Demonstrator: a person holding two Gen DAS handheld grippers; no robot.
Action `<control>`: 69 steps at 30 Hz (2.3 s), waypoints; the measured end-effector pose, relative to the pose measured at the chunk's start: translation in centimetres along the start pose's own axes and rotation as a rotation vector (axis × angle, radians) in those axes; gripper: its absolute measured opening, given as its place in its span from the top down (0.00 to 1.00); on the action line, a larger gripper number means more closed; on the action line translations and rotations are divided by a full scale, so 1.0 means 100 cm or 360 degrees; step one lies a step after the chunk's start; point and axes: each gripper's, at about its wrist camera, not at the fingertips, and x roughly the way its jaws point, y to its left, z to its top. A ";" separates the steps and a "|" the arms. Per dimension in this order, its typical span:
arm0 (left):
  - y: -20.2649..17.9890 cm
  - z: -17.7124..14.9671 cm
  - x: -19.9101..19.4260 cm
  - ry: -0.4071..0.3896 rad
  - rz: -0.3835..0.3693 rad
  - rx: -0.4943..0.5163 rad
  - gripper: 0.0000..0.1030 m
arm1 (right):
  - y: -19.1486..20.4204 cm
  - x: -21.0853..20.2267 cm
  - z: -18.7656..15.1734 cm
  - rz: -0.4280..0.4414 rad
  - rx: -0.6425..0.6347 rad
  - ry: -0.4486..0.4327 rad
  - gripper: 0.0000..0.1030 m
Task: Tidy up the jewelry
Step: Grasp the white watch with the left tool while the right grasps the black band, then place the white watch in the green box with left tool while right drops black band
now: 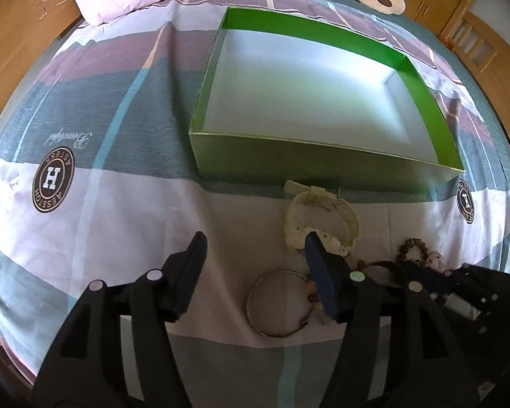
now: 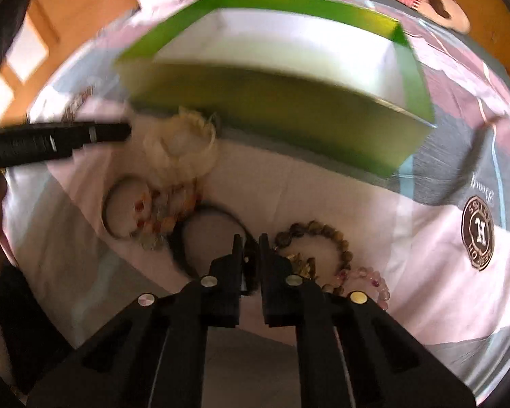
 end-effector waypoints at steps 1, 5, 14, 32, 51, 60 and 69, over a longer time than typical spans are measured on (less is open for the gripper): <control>0.001 0.001 0.002 0.0008 -0.0003 -0.0008 0.40 | -0.002 -0.005 0.002 -0.0035 0.0006 -0.0047 0.91; 0.003 0.007 0.012 0.0036 -0.0112 -0.0072 0.37 | -0.011 -0.020 0.006 -0.0038 0.0082 -0.0172 0.92; -0.022 0.012 0.038 0.0097 -0.0217 -0.0001 0.62 | -0.012 -0.014 0.006 -0.0066 0.0089 -0.0137 0.92; -0.030 0.015 0.050 0.0096 -0.0074 0.0042 0.82 | -0.015 -0.005 0.004 -0.0103 0.0051 -0.0186 0.92; -0.024 0.013 -0.052 -0.0285 -0.0064 0.0101 0.90 | 0.022 -0.001 0.016 -0.0319 0.0193 -0.0144 0.92; -0.012 0.017 -0.069 -0.0402 0.0015 0.0088 0.90 | 0.047 0.001 0.029 -0.0206 0.0157 -0.0177 0.92; 0.029 0.047 -0.090 -0.0535 0.0010 -0.0006 0.90 | 0.017 -0.052 0.057 -0.0210 0.0216 -0.0432 0.92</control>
